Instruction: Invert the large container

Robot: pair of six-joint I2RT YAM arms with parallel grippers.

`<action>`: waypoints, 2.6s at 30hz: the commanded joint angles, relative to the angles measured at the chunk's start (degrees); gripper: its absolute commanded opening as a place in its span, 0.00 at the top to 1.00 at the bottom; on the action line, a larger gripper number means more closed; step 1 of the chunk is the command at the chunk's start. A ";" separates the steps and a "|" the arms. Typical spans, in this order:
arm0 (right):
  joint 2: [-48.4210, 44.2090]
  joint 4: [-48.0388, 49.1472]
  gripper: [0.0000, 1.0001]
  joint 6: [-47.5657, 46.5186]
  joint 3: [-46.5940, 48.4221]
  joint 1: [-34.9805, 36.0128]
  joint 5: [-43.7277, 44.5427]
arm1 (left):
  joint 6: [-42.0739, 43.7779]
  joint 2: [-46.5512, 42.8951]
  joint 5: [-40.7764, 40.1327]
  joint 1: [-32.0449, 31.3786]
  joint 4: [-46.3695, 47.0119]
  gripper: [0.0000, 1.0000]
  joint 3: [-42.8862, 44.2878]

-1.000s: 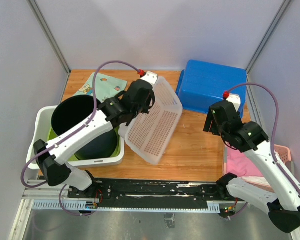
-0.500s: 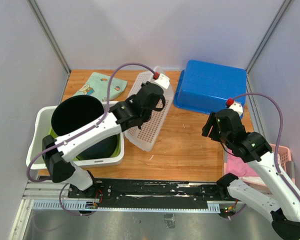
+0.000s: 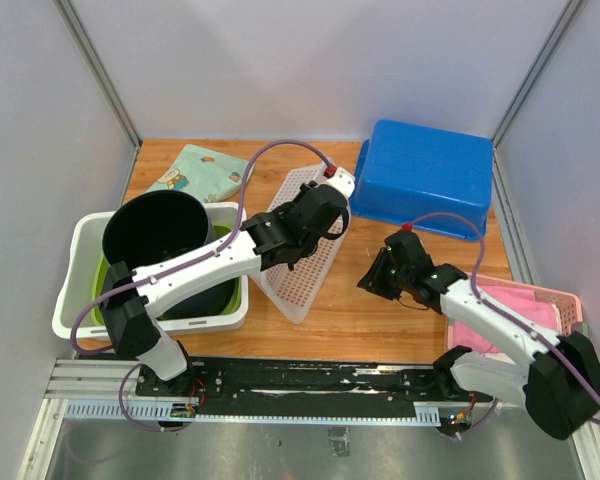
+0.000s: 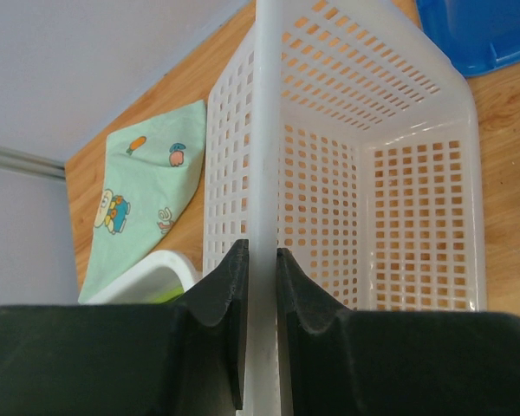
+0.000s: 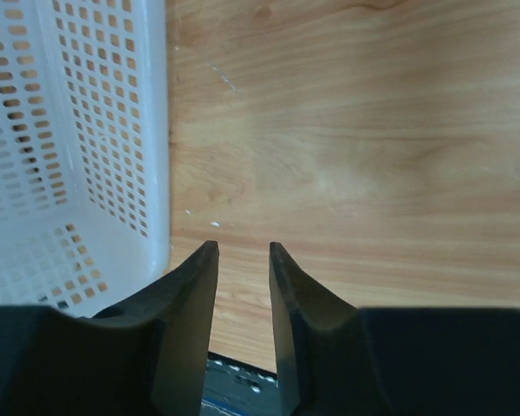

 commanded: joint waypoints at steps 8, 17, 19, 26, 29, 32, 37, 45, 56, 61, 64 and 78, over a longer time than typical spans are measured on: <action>29.24 22.56 0.99 5.60 6.27 2.96 -7.93 | -6.25 0.36 4.74 -0.59 -2.90 1.00 4.47; 44.91 31.02 0.99 7.72 12.50 3.70 -12.19 | -16.30 -0.52 25.21 -0.60 -5.57 1.00 9.71; 47.25 32.49 0.99 7.75 13.84 3.50 -12.74 | -19.24 -0.88 30.42 -0.57 -4.73 0.99 9.89; 51.77 36.97 1.00 8.62 14.82 1.93 -15.97 | -25.34 -1.46 36.81 -0.56 -2.76 0.81 9.54; 51.20 38.51 1.00 9.22 12.35 0.79 -16.71 | -27.75 -1.75 41.10 -0.32 -1.11 0.75 8.94; 51.05 41.25 1.00 10.11 9.21 -0.32 -17.59 | -30.71 -2.03 48.57 -0.16 3.38 0.71 6.41; 51.39 40.97 0.99 9.58 6.90 -2.30 -19.40 | -33.37 -0.76 54.45 -0.05 5.17 0.63 7.11; 49.39 33.71 0.99 4.78 3.37 -5.20 -19.39 | -37.42 -5.46 60.89 1.51 8.27 0.50 6.92; 47.65 1.33 0.99 -14.41 14.11 -6.32 -8.76 | -34.95 -7.66 53.03 6.55 3.39 0.33 3.08; 47.12 -2.50 0.83 -19.53 14.29 -6.32 -3.15 | -34.51 -8.51 53.04 8.58 3.86 0.28 0.23; 45.39 -3.81 0.73 -21.65 13.46 -6.28 -1.03 | -34.61 -8.45 53.27 9.19 3.98 0.28 -1.00; 27.45 -20.79 0.71 -28.68 13.22 -6.15 3.40 | -33.14 -9.75 54.85 12.56 5.27 0.28 -5.80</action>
